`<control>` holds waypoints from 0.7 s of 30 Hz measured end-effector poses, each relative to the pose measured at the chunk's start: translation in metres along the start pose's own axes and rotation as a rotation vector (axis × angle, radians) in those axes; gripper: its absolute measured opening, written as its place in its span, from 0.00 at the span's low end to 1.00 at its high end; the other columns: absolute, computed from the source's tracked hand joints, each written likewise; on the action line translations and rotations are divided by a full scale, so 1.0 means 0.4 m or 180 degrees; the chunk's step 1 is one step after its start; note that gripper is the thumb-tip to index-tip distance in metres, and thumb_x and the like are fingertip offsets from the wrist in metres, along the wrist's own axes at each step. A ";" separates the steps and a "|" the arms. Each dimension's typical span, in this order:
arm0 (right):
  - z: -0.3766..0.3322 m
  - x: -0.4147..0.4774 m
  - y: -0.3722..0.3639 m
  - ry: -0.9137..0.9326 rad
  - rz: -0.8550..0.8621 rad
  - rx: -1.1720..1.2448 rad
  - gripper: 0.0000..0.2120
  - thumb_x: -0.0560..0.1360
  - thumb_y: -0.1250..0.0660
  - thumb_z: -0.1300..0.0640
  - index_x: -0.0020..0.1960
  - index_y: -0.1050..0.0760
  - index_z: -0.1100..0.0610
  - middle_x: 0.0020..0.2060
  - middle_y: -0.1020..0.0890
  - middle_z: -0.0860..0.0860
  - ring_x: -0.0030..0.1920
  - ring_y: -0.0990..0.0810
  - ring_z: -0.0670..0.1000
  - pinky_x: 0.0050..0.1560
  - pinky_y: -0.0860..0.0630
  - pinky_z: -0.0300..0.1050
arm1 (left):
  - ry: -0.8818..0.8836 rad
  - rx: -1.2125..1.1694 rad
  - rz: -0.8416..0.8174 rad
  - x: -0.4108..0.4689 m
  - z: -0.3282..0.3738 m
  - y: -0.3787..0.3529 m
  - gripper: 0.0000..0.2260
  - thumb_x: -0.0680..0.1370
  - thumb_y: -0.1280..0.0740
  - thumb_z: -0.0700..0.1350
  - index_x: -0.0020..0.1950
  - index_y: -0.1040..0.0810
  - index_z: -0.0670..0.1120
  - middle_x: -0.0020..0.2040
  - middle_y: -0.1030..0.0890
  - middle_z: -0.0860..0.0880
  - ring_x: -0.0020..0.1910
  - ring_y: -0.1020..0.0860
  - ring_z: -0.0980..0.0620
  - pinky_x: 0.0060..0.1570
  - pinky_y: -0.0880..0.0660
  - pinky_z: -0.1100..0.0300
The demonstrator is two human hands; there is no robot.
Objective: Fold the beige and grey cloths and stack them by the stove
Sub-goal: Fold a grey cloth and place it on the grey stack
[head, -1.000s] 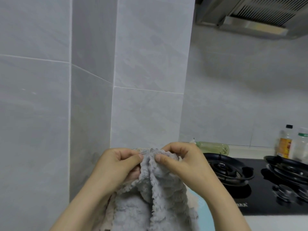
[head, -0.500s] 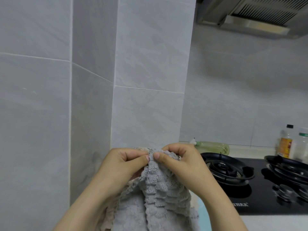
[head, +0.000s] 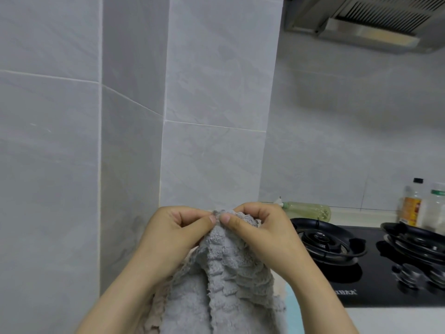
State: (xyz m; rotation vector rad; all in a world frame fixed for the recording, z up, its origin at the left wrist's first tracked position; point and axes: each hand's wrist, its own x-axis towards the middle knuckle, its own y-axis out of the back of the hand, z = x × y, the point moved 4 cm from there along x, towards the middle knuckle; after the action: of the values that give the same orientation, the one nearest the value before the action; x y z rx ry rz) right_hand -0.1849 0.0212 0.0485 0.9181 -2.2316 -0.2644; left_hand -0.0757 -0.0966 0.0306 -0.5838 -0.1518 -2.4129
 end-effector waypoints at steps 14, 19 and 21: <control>-0.044 -0.013 0.081 0.0877 0.0675 -0.0283 0.16 0.71 0.33 0.40 0.38 0.24 0.52 0.32 0.24 0.48 0.33 0.28 0.42 0.34 0.33 0.38 | -0.0671 0.0286 0.0981 0.019 0.014 0.070 0.05 0.77 0.33 0.46 0.43 0.19 0.50 0.37 0.24 0.44 0.37 0.29 0.50 0.42 0.32 0.54; -0.052 -0.011 0.085 0.1146 0.1113 -0.0518 0.01 0.73 0.28 0.51 0.43 0.19 0.46 0.37 0.24 0.45 0.41 0.24 0.44 0.39 0.32 0.31 | -0.0868 0.0619 0.0948 0.015 0.021 0.058 0.04 0.73 0.34 0.52 0.43 0.20 0.55 0.35 0.23 0.48 0.35 0.29 0.52 0.39 0.31 0.57; -0.041 -0.007 0.083 0.1082 0.1152 -0.0775 0.07 0.73 0.27 0.55 0.50 0.19 0.48 0.39 0.26 0.45 0.43 0.26 0.42 0.41 0.33 0.28 | -0.0883 0.0736 0.1035 0.016 0.012 0.051 0.03 0.73 0.34 0.53 0.42 0.20 0.58 0.31 0.24 0.55 0.33 0.29 0.55 0.37 0.31 0.58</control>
State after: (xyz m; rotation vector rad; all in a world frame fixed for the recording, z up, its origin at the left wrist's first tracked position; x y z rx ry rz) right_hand -0.1903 0.0487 0.0730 0.3851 -1.9503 -0.1895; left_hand -0.0658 -0.1151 0.0369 -0.7678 -0.4144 -1.9609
